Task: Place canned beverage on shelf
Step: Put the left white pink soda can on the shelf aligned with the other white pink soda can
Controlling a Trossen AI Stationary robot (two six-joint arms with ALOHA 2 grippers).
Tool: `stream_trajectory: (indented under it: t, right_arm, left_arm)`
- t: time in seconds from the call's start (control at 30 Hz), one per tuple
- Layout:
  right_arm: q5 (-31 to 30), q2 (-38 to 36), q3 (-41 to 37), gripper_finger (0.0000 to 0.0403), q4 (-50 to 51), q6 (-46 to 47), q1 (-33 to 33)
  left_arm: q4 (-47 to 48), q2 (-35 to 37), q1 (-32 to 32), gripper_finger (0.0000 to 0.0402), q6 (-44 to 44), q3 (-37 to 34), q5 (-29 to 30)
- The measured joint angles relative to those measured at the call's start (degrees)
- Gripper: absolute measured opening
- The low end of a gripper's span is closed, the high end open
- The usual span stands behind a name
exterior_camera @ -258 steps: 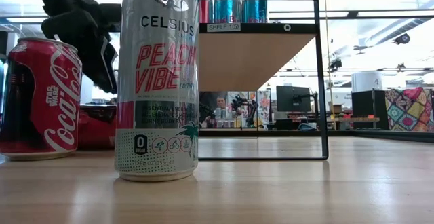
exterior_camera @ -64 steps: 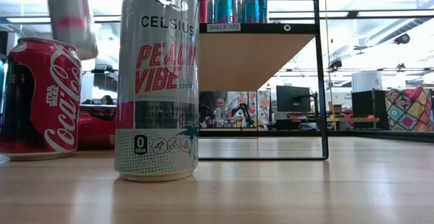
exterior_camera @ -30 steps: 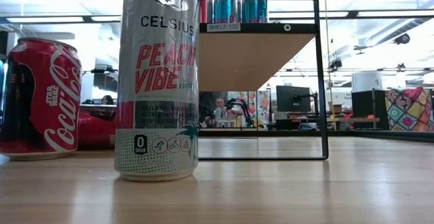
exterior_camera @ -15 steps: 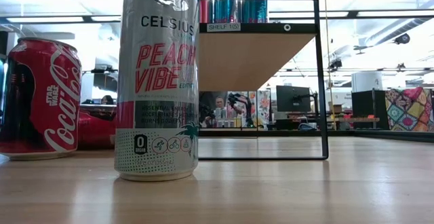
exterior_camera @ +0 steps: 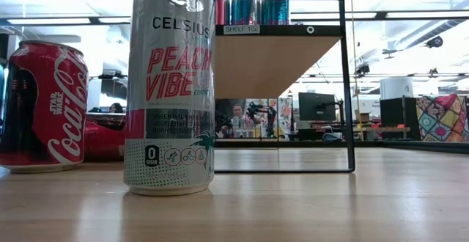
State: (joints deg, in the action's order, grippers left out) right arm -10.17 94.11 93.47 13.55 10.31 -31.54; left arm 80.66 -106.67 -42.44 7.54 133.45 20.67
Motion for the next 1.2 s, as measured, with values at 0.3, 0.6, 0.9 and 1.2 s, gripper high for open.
stream_trajectory:
  t: [0.3, 0.6, 0.9, 1.2]
  right_arm:
    - [4.16, 2.37, 1.72, 0.0305, 0.18, 2.38, 1.43]
    - [2.92, 4.83, 3.69, 0.037, 0.0, 1.05, 3.82]
    - [5.13, 5.03, 3.89, 0.037, -0.94, 1.03, 4.68]
    - [6.18, 6.85, 3.87, 0.037, -2.3, -1.2, 5.71]
  left_arm:
    - [-1.61, -0.23, -0.02, 0.0232, -1.09, -0.09, 0.97]
    - [-2.34, -0.23, -0.02, 0.0232, -1.11, -0.09, 1.37]
    - [-2.32, -0.2, 0.0, 0.0232, -2.58, -0.09, 3.16]
    - [-3.73, -0.14, 0.55, 0.0232, -4.15, -0.09, 6.45]
